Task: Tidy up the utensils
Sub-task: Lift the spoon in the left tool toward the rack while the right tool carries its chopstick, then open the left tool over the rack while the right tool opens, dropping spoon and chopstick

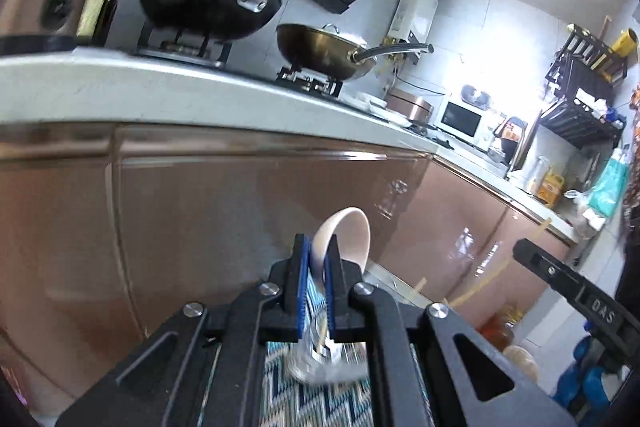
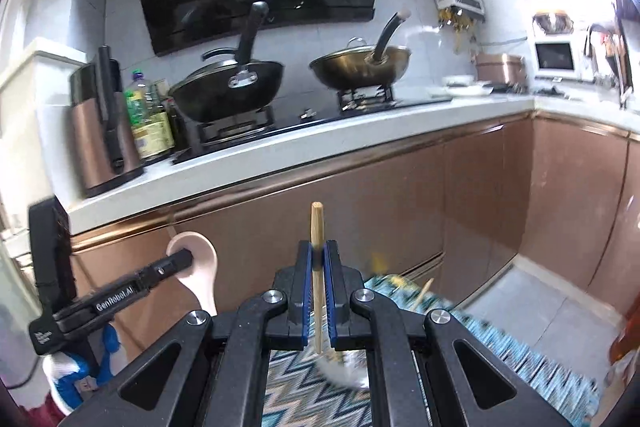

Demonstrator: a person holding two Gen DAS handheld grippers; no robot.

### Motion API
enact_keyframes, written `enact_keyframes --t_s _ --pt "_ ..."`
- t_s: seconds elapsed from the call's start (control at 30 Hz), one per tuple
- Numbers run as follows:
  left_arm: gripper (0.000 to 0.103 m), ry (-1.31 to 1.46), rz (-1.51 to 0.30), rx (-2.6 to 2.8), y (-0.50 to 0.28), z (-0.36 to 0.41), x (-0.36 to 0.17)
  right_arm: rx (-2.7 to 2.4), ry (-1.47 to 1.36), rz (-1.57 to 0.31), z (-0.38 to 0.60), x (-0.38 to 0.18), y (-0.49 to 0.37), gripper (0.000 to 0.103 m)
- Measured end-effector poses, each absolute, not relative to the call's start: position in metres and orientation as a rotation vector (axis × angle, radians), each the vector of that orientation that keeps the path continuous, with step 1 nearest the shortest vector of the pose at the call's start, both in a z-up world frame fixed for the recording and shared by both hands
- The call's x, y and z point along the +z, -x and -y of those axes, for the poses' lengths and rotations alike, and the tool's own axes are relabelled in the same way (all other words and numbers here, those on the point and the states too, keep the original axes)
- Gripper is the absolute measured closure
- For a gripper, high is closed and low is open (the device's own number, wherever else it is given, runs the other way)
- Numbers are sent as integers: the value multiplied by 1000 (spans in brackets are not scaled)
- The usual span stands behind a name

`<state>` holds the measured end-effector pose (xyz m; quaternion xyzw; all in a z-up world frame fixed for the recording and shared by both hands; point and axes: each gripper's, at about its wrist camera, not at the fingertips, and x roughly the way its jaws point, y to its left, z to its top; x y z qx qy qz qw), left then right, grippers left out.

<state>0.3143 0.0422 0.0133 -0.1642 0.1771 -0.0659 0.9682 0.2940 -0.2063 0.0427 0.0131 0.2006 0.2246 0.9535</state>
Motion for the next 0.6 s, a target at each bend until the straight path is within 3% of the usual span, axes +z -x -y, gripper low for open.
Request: enact_keyframes --t_s 0.23,0.6 --pt "97 197 -303 -12 -368 10 -7 385 41 -416 211 17 -329 97" --pt "96 59 -290 53 -391 60 -64 376 89 -533 207 -55 -360 97"
